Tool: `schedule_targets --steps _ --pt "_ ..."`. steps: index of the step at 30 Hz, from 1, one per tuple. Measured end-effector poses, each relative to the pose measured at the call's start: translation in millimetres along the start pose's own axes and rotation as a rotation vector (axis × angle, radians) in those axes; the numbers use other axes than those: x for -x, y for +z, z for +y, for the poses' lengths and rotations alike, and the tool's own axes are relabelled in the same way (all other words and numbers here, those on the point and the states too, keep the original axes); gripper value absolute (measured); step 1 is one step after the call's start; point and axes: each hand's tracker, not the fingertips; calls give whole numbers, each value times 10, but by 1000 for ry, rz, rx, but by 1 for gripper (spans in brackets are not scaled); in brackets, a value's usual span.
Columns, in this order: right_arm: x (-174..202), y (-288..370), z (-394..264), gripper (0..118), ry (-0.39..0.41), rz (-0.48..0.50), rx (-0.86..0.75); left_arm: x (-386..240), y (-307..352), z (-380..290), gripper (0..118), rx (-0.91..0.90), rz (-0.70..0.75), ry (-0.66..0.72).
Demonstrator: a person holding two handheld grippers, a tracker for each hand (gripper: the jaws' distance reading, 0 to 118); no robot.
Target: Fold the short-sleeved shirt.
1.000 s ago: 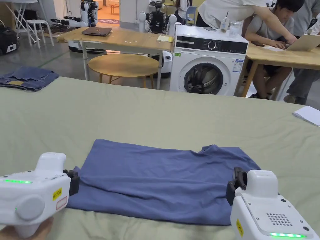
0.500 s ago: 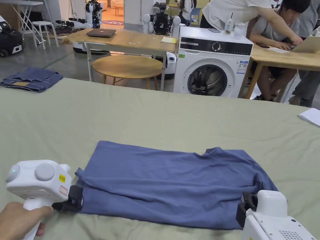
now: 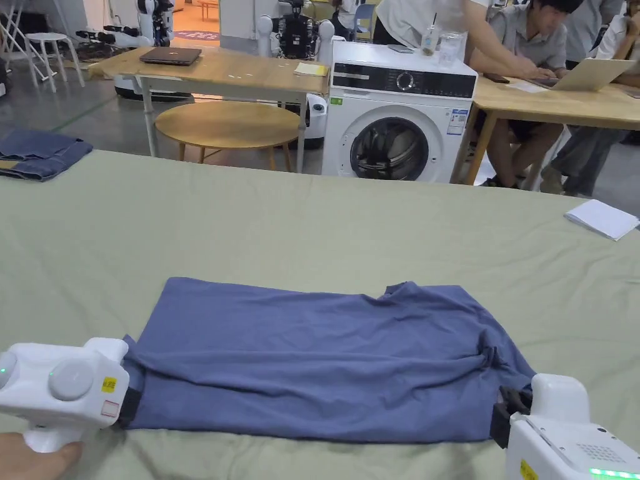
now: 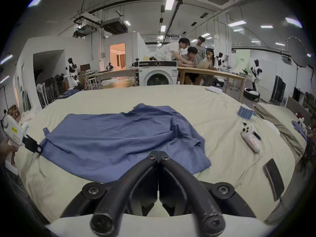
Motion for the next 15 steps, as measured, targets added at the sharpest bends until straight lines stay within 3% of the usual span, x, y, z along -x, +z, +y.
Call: schedule_targets --steps 7,9,12,15 --pt "-554 -394 243 3 14 -48 153 94 266 -148 2 -91 -49 45" --pt "-642 -554 278 19 23 -25 216 81 298 -151 1 -102 -43 47" --pt "-754 -863 311 62 5 16 345 56 283 -132 1 -97 -40 38" --pt "-750 -1106 269 65 32 37 436 45 283 -146 1 -98 -40 40"
